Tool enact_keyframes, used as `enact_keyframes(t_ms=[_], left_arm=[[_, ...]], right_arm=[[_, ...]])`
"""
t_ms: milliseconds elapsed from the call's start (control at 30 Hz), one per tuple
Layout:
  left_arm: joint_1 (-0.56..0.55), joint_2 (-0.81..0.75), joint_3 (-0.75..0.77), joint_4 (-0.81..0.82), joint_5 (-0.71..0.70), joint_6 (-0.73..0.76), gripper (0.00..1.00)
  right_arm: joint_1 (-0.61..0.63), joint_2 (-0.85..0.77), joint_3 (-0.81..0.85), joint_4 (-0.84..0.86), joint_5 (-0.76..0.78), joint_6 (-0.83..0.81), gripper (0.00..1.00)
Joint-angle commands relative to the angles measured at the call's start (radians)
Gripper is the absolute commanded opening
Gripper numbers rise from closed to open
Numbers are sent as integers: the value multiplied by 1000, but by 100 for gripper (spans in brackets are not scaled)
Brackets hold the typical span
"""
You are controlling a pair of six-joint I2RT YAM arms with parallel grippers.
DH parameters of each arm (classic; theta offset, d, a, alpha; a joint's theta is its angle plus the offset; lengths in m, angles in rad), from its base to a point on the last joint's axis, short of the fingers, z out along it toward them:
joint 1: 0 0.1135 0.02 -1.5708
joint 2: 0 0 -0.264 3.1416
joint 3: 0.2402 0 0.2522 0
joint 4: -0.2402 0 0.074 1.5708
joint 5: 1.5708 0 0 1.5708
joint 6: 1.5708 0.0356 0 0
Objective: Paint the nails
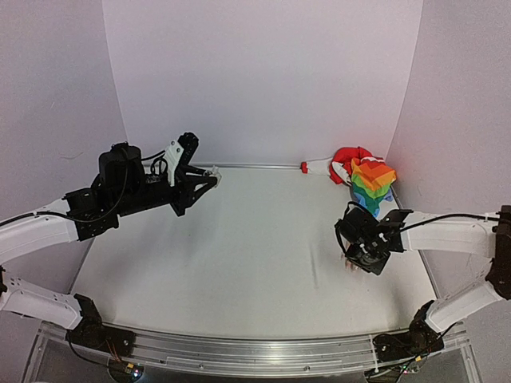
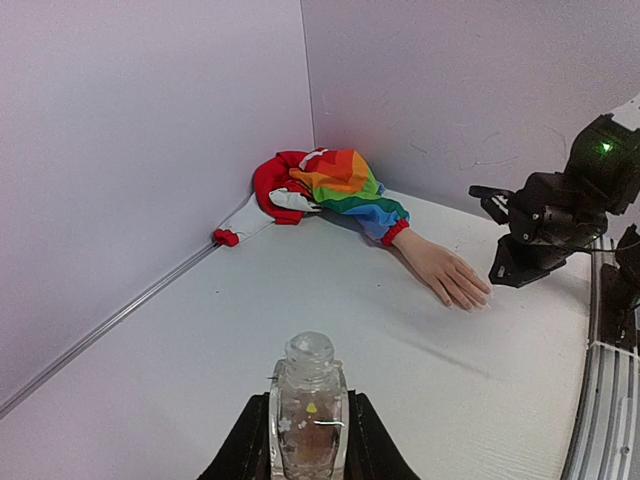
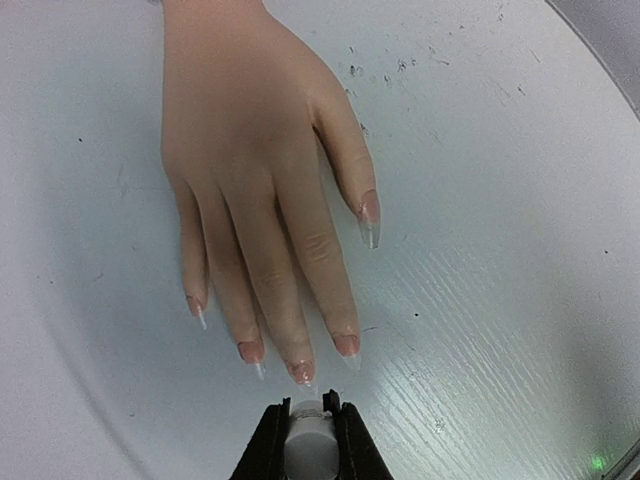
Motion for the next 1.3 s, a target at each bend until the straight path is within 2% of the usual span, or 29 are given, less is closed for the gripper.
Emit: enact_keyframes(t_ms=[0,133,267,367,500,600,700,833,1000,1267], left_arm=[[6,-24,11,25,9,12,0],[5,-10,6,26,26,21,0],[4,14,-7,40,136,38,0],[4,9,-45,91,242,52,0],[4,-23,-133,235,312,31,0],[2,-28,-179,317,363,9,0],[1,-20,-210,385,416,-8,0],[-13,0,-228,418,462,4,0],[-44,20,-223,390,434,34,0],[-48,36,-189,326,430,45,0]], right_arm=[[1,-70,-8,-56,22,2,0],[1,-123,3,-51,16,-79,0],[0,-221,34,41,-33,-308,0],[1,-333,36,206,-192,-532,0],[1,-405,87,352,-451,-733,0],[14,-373,190,375,-624,-810,0],[77,-305,299,397,-702,-869,0],[172,-181,451,400,-723,-918,0],[247,-5,619,399,-763,-932,0],[305,83,721,397,-772,-959,0]])
